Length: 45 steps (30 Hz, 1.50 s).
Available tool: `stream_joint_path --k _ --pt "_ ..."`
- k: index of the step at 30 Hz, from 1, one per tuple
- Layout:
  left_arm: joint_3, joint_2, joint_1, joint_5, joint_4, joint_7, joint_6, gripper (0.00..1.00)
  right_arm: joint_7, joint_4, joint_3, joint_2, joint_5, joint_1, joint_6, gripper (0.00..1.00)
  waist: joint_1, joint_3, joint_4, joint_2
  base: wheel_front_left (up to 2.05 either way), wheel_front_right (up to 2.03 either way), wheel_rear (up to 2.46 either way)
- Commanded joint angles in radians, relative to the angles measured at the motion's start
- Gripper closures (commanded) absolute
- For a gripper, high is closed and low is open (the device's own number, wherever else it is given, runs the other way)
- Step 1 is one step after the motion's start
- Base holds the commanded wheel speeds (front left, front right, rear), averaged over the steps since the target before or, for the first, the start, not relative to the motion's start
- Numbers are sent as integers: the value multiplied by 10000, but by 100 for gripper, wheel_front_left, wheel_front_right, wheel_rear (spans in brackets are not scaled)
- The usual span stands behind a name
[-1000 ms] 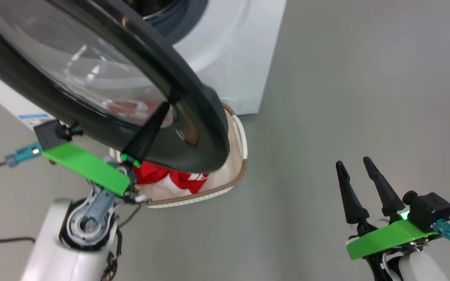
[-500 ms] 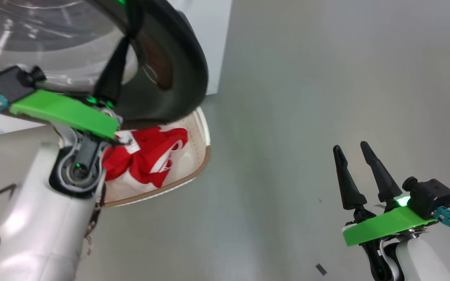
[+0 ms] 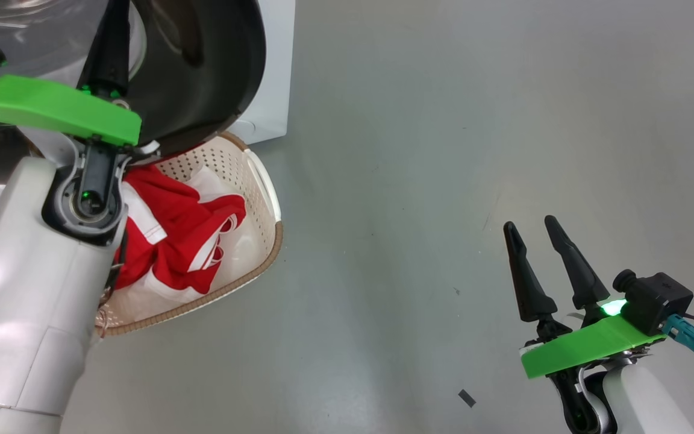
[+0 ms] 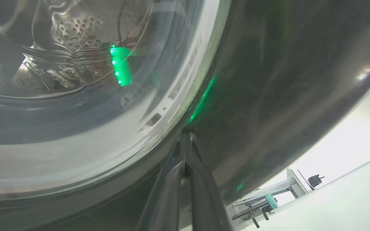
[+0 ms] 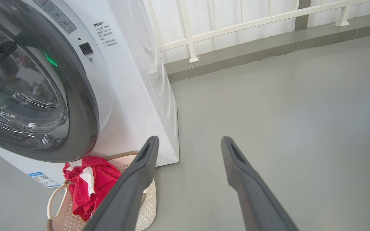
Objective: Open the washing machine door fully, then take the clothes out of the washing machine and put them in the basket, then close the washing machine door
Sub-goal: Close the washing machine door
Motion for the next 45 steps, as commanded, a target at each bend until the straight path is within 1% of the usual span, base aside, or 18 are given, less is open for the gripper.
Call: stream_joint_path --k 1,7,13,14,16,19,20,21,22,23,24,33,39,42,45 --pt "96 374 -358 -54 -142 -123 -58 100 -63 -216 228 -17 76 -111 2 0 0 -28 -23 -1 0 0 0" --pt "-328 469 -212 -426 -82 -329 -58 100 -63 -213 158 -17 18 -35 2 0 0 -138 138 -1 0 0 0" --pt "-793 546 323 -586 -231 -588 -58 100 -63 -168 89 -17 -164 39 2 0 0 -389 437 -1 0 0 0" --pt "-867 550 461 -596 -269 -629 -58 97 -63 -160 79 -17 -204 61 2 0 0 -441 491 -1 0 0 0" --pt "-966 527 764 -650 -327 -700 -58 67 -63 -145 41 -17 -294 120 2 0 0 -554 615 -1 0 0 0" --pt "-1015 489 1239 -722 -408 -774 -58 54 -63 -127 -26 -17 -439 208 2 0 0 -704 816 -1 0 0 0" --pt "-1008 472 1408 -730 -435 -790 -58 40 -63 -120 -67 -17 -482 234 2 0 0 -748 890 -1 0 0 0" --pt "-1009 458 1589 -712 -466 -801 -58 24 -63 -111 -101 -17 -527 259 2 0 0 -804 960 -1 0 0 0" --pt "-1006 439 1786 -686 -488 -809 -58 15 -63 -102 -142 -17 -565 287 2 0 0 -860 1033 -1 0 0 0" --pt "-915 421 1968 -653 -511 -814 -58 3 -63 -103 -177 -17 -601 316 2 0 0 -906 1106 -1 0 0 0" --pt "-791 386 2164 -600 -541 -817 -58 0 -63 -105 -213 -17 -640 348 2 0 0 -956 1184 -1 0 0 0" --pt "330 -39 3704 343 -633 -822 -58 0 -63 -132 -377 -127 -803 606 2 0 0 -1291 1890 -1 0 0 0" --pt "840 -224 4601 1376 -830 -823 -58 0 -63 -136 -425 -230 -836 769 2 0 0 -1491 2319 -1 0 0 0" --pt "1026 -328 4901 1608 -933 -823 -58 0 -63 -131 -445 -264 -848 835 2 0 0 -1559 2443 -1 0 0 0" --pt "1344 -435 5548 2223 -1164 -823 -58 0 -63 -119 -480 -335 -851 1003 2 0 0 -1739 2662 -1 0 0 0"
